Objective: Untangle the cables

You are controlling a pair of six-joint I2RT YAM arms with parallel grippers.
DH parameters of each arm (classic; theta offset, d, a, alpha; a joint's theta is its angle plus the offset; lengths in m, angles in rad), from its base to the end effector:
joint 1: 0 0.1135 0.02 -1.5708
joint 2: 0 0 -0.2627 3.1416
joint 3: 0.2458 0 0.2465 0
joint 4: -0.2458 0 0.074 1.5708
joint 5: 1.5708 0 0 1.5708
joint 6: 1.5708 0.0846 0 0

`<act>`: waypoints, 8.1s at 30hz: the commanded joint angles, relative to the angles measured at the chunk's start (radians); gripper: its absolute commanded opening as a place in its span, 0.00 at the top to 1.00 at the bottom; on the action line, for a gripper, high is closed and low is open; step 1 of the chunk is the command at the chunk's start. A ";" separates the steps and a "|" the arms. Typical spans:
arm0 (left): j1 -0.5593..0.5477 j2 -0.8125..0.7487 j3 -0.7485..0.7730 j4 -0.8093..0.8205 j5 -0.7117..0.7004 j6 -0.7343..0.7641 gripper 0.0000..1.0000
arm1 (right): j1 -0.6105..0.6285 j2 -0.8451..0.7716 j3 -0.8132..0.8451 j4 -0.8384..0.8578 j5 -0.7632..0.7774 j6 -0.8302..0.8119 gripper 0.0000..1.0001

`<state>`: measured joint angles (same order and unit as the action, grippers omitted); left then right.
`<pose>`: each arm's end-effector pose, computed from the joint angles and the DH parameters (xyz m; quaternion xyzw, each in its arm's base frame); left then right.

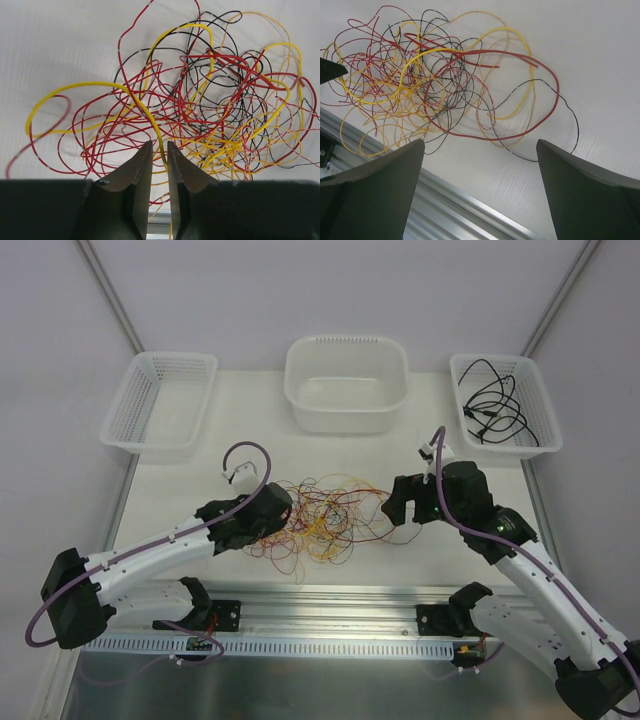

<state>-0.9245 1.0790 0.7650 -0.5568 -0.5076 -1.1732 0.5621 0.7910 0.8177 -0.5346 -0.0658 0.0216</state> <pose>0.1757 -0.1646 0.2151 -0.1982 0.8916 -0.1701 0.3699 0.1757 0.1172 0.2896 -0.2461 0.8259 0.1729 0.4769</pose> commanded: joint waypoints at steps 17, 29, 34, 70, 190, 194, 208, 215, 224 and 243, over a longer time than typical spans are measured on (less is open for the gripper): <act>-0.047 -0.044 0.155 0.000 0.087 0.230 1.00 | 0.225 0.358 0.113 0.311 -0.118 0.107 0.01; -0.045 -0.163 0.332 -0.009 0.202 0.449 1.00 | 0.289 0.865 0.284 0.432 -0.200 0.166 0.19; -0.037 -0.198 0.465 -0.026 0.190 0.555 1.00 | 0.231 0.883 0.230 0.395 -0.121 0.175 0.55; -0.001 -0.131 0.688 -0.098 -0.192 0.899 1.00 | -0.234 0.177 0.047 0.044 -0.034 0.043 0.08; 0.829 -0.217 -0.067 0.259 0.824 0.877 0.01 | 0.206 0.782 0.244 0.202 -0.101 0.073 0.06; 0.831 -0.237 -0.079 0.259 0.830 0.865 0.01 | 0.327 0.940 0.418 0.200 -0.094 0.106 0.08; 0.788 -0.191 -0.073 0.287 0.951 0.833 0.01 | 0.400 0.676 0.539 -0.096 0.142 -0.002 0.05; 0.598 -0.084 -0.004 0.294 0.845 0.749 0.01 | 0.268 0.397 0.365 -0.172 0.250 -0.046 0.03; 0.302 0.231 0.187 0.333 0.630 0.679 0.01 | -0.091 0.370 0.141 -0.032 0.114 -0.034 0.12; 0.190 0.808 0.458 0.333 0.357 0.564 0.06 | -0.278 0.694 0.069 0.237 0.038 -0.035 0.48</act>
<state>-0.7322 1.8542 1.1851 -0.2230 -0.0952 -0.5674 0.2909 1.4540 0.8646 -0.3527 -0.0090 -0.0116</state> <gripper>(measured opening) 0.953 0.530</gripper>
